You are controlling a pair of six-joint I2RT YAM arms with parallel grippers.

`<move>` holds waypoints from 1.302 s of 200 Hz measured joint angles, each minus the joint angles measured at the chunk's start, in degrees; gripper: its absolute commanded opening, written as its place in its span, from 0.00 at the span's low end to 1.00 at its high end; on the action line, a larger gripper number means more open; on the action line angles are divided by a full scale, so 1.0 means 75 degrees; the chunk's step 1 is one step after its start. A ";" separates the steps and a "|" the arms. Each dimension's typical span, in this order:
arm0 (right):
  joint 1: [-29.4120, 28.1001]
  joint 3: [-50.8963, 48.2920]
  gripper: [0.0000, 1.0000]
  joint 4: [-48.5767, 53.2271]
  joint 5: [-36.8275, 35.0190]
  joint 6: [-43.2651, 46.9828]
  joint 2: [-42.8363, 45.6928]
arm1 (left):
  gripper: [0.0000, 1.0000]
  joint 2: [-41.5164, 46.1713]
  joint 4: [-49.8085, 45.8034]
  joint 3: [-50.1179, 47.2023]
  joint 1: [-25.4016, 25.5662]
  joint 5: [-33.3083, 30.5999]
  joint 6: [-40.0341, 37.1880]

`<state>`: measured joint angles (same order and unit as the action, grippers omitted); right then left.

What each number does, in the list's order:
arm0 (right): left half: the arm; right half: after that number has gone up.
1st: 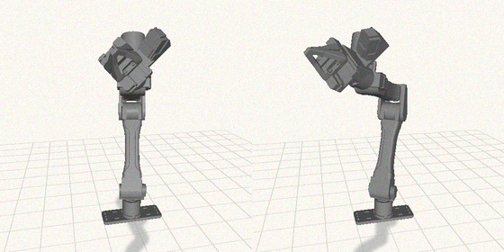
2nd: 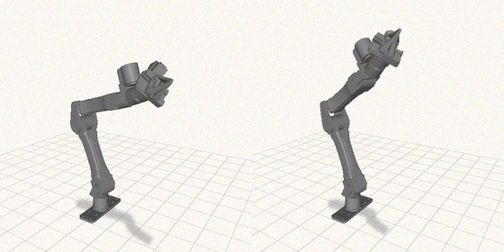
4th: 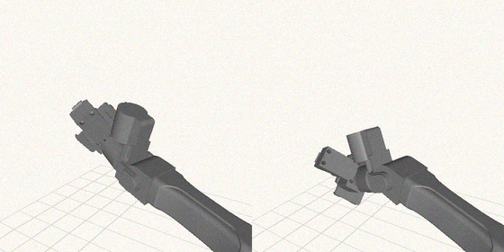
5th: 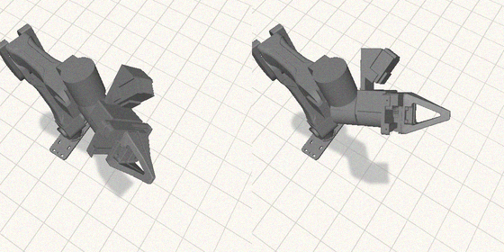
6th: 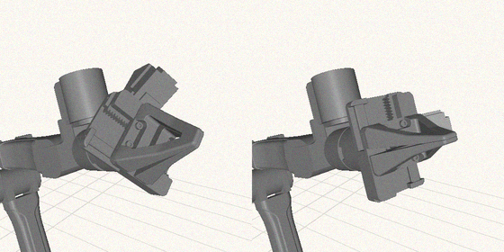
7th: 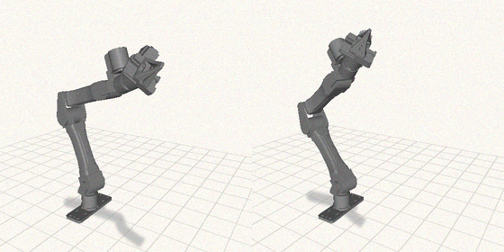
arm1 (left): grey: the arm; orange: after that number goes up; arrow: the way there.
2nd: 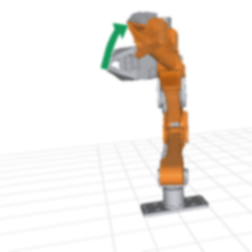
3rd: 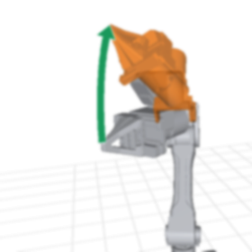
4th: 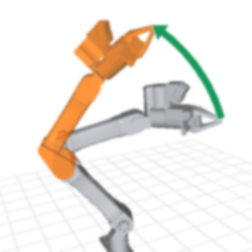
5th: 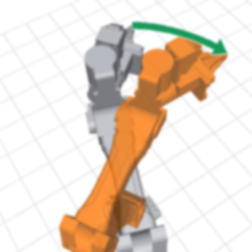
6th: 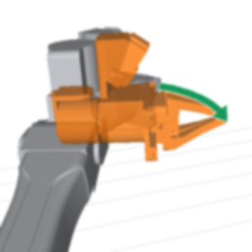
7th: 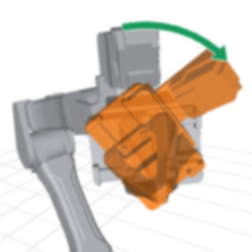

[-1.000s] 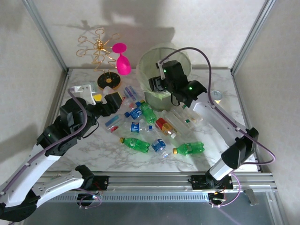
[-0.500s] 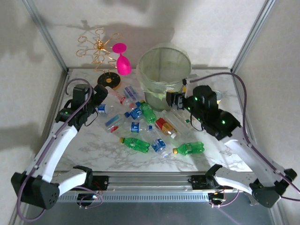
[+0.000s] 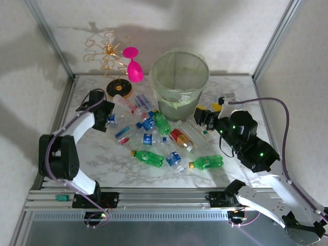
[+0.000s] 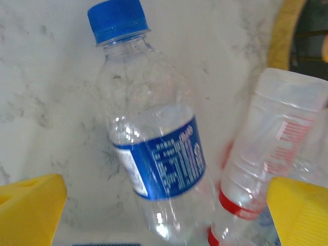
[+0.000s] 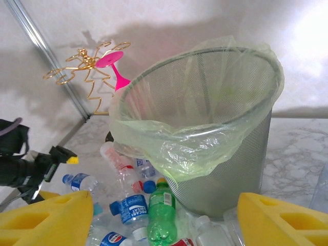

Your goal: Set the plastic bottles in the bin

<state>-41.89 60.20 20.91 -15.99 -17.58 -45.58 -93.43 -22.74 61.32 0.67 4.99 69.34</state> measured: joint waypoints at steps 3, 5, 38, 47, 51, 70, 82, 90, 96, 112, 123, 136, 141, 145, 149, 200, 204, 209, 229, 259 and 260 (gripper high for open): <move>0.0000 -0.0015 0.75 -0.0015 -0.0012 0.0000 0.0000 | 0.99 -0.0111 0.0017 0.0047 -0.0003 0.0017 0.0017; 0.0000 -0.0029 0.75 -0.0026 -0.0015 0.0000 0.0000 | 0.99 -0.0160 0.0032 0.0064 -0.0003 0.0029 0.0020; 0.0000 -0.0213 0.75 -0.0070 -0.0079 0.0044 0.0000 | 0.96 -0.0828 0.0280 0.0152 -0.0003 0.0102 0.0201; 0.0000 -0.0224 0.75 -0.0073 -0.0105 0.0055 0.0000 | 0.94 -0.0933 0.0350 0.0154 -0.0006 0.0140 0.0256; 0.0000 -0.0224 0.75 -0.0073 -0.0114 0.0058 0.0000 | 0.93 -0.0973 0.0382 0.0154 -0.0006 0.0154 0.0274; 0.0000 -0.0224 0.75 -0.0079 -0.0137 0.0058 0.0003 | 0.86 -0.1131 0.0551 0.0154 -0.0003 0.0178 0.0356; 0.0000 -0.0227 0.76 -0.0082 -0.0166 0.0061 0.0003 | 0.81 -0.1227 0.0644 0.0154 -0.0006 0.0172 0.0379; 0.0000 -0.0227 0.75 -0.0082 -0.0210 0.0061 0.0003 | 0.79 -0.1288 0.0691 0.0154 -0.0006 0.0172 0.0388; 0.0000 -0.0227 0.75 -0.0082 -0.0248 0.0064 0.0003 | 0.76 -0.1338 0.0717 0.0154 -0.0006 0.0172 0.0388; 0.0000 -0.0227 0.76 -0.0079 -0.0297 0.0085 0.0003 | 0.69 -0.1460 0.0778 0.0154 -0.0015 0.0169 0.0391; 0.0000 -0.0227 0.75 -0.0079 -0.0312 0.0087 0.0003 | 0.65 -0.1472 0.0772 0.0154 -0.0050 0.0178 0.0379; 0.0000 -0.0227 0.76 -0.0076 -0.0329 0.0102 0.0003 | 0.61 -0.1472 0.0901 0.0154 -0.0111 0.0175 0.0382; 0.0000 -0.0227 0.75 -0.0076 -0.0332 0.0114 0.0003 | 0.61 -0.1472 0.0924 0.0154 -0.0140 0.0172 0.0382; 0.0000 -0.0227 0.75 -0.0073 -0.0332 0.0128 0.0003 | 0.60 -0.1469 0.0953 0.0154 -0.0163 0.0172 0.0385; 0.0000 -0.0227 0.76 -0.0073 -0.0335 0.0146 0.0003 | 0.60 -0.1466 0.0982 0.0154 -0.0178 0.0172 0.0382; 0.0000 -0.0119 0.76 -0.0015 -0.0469 0.0207 0.0000 | 0.60 -0.1017 0.0854 0.0160 -0.0254 0.0114 0.0175; 0.0000 -0.0102 0.77 -0.0017 -0.0469 0.0207 0.0000 | 0.60 -0.0947 0.0825 0.0163 -0.0254 0.0105 0.0140; 0.0000 -0.0070 0.77 -0.0017 -0.0466 0.0207 0.0000 | 0.60 -0.0828 0.0781 0.0163 -0.0254 0.0082 0.0117; 0.0000 0.0047 0.79 -0.0035 -0.0466 0.0166 -0.0006 | 0.59 -0.0248 0.0603 0.0169 -0.0254 -0.0015 -0.0067; 0.0000 0.0061 0.81 -0.0221 -0.0085 0.0114 0.0017 | 0.57 0.0854 0.0286 0.0169 -0.0254 -0.0117 -0.0367; 0.0000 0.0061 0.81 -0.0230 -0.0023 0.0134 0.0017 | 0.57 0.0892 0.0280 0.0169 -0.0254 -0.0119 -0.0370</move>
<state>-41.89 60.66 19.18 -16.16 -16.58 -45.45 -86.74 -20.64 62.59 -1.23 4.10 66.57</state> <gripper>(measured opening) 0.799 0.579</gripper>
